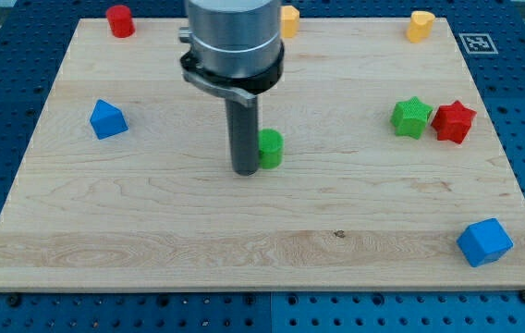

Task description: Move the green circle to the left of the green star

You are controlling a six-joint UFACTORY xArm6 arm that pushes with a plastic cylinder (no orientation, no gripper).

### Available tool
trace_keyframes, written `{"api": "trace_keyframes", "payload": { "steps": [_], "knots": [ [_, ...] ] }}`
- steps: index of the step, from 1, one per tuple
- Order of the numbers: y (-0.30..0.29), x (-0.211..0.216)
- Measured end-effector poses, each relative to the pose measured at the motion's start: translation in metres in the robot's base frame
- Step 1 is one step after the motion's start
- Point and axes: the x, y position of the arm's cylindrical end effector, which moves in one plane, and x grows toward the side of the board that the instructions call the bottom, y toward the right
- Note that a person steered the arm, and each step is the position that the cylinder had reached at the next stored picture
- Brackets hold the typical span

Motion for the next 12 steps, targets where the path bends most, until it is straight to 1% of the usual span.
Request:
{"api": "trace_keyframes", "payload": {
  "steps": [3, 4, 7, 9, 11, 12],
  "knots": [
    [0.062, -0.045],
    [0.056, -0.063],
    [0.046, -0.078],
    [0.061, -0.091],
    [0.104, -0.088],
    [0.082, -0.098]
  ]
}}
